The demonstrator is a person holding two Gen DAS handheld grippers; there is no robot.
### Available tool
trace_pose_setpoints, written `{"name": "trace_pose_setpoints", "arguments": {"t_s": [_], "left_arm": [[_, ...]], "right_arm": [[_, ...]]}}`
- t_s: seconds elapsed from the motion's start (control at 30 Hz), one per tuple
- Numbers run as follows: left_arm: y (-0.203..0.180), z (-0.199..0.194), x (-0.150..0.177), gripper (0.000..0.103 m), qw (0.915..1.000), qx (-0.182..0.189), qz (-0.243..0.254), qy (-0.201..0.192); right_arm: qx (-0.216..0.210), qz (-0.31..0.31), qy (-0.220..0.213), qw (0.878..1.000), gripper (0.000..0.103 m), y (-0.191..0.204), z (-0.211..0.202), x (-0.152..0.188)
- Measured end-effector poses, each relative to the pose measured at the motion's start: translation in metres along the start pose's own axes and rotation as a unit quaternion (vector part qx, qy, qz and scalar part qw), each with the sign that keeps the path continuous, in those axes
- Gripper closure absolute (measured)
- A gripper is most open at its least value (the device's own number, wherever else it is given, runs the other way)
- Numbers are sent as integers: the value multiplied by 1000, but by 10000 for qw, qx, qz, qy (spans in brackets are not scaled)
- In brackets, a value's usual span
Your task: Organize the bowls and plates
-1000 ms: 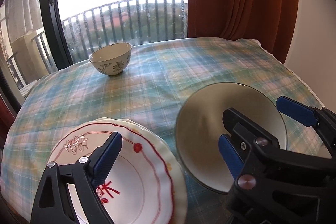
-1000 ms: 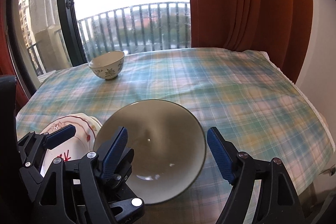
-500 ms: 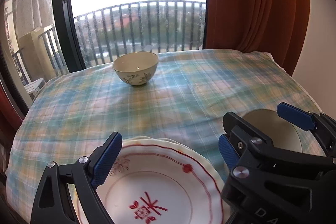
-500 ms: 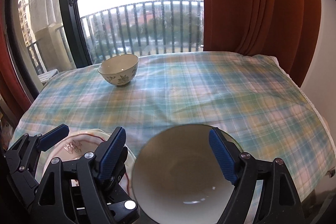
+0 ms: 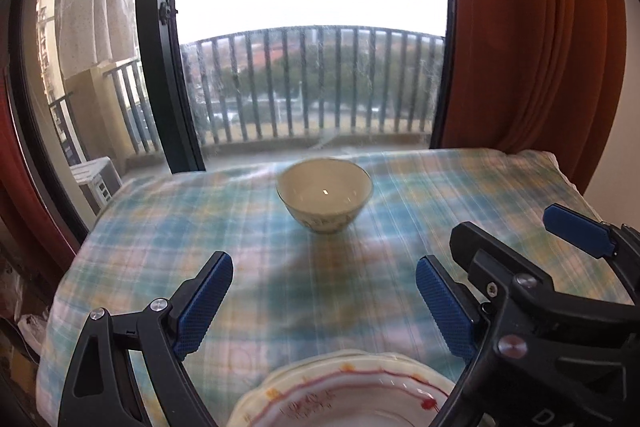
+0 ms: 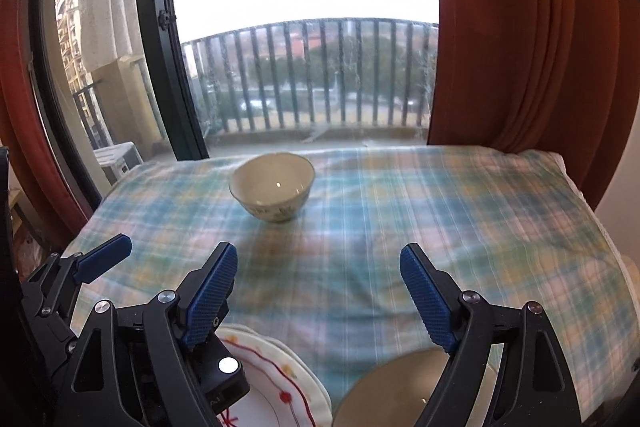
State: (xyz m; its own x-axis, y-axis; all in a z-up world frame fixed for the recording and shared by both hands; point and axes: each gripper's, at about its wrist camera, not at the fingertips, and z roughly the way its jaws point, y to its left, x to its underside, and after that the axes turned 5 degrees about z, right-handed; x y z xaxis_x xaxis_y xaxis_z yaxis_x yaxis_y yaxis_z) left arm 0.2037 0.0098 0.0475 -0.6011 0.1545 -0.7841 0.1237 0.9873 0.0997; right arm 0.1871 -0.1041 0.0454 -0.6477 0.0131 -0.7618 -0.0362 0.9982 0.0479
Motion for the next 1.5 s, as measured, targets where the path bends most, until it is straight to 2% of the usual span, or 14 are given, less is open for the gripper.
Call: {"name": "trace_pose_setpoints", "arguments": {"t_s": [0.17, 0.4, 0.5, 0.57, 0.7, 0.87, 0.97, 1.2, 1.27, 1.4, 1.5], "left_arm": [[16, 13, -20, 9, 9996, -240, -119, -59], [26, 33, -46, 13, 9993, -335, -132, -75], [24, 51, -56, 19, 9990, -444, -12, -43], [24, 65, -60, 27, 9991, -417, 27, 28], [28, 95, -67, 33, 9990, -374, -208, 126], [31, 132, -70, 54, 9984, -230, -299, 421], [30, 155, -68, 55, 9973, -405, -173, 580], [33, 189, -63, 60, 9949, -637, -76, 780], [32, 196, -61, 64, 9944, -609, -38, 858], [34, 209, -54, 68, 9935, -533, -101, 1001], [34, 214, -49, 71, 9928, -490, -164, 1084]], "right_arm": [[-86, -107, -59, 9999, 17, 14, 11, -25], [-319, -266, -80, 9991, 17, 18, 41, -55], [-233, -328, -208, 9990, 17, 19, 59, -66], [-104, -349, -199, 9991, 17, 18, 75, -72], [-26, -241, -77, 9997, 17, 15, 105, -80], [113, 33, 151, 9998, 17, 6, 148, -86], [215, 17, 255, 9994, 18, 4, 173, -87], [292, 59, 574, 9979, 32, 1, 215, -80], [288, 35, 666, 9974, 33, 1, 224, -76], [286, 4, 855, 9959, 47, 4, 237, -69], [289, 21, 933, 9952, 50, 4, 244, -65]]}}
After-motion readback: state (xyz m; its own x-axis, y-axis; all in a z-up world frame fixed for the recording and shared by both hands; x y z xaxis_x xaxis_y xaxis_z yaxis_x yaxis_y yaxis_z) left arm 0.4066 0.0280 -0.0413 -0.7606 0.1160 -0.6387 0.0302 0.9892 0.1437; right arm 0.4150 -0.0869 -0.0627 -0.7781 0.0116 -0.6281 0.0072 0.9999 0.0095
